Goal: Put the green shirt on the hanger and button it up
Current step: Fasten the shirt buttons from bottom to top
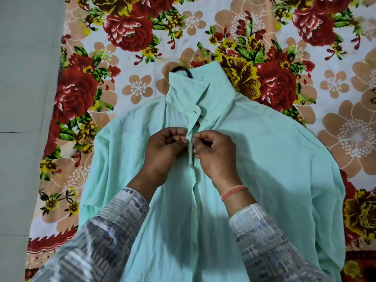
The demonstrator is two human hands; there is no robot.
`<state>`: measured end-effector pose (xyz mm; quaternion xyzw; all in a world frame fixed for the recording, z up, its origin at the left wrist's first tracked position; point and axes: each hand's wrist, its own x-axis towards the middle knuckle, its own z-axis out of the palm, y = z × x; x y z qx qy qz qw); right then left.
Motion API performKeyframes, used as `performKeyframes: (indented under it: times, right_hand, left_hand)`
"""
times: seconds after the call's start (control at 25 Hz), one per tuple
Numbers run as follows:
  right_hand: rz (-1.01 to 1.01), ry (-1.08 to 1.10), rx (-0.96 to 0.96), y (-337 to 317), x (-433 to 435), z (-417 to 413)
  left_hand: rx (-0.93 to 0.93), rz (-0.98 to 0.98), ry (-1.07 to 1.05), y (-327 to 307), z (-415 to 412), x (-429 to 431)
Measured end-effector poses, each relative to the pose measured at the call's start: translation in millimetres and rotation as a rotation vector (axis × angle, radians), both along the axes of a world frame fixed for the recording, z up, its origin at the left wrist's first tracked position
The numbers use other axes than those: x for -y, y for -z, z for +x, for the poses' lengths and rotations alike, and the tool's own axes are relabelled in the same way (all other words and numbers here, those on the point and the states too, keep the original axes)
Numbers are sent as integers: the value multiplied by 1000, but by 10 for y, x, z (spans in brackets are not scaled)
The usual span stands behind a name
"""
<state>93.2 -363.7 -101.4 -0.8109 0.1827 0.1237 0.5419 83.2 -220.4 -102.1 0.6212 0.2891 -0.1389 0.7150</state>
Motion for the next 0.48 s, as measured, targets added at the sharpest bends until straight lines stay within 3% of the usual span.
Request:
performKeyframes:
  times: [0.32, 0.48]
  right_hand:
    - [85, -11, -79, -39, 29, 37]
    - [103, -31, -100, -61, 29, 36]
  left_hand:
    - [3, -59, 7, -5, -12, -66]
    - [10, 9, 24, 4, -12, -27]
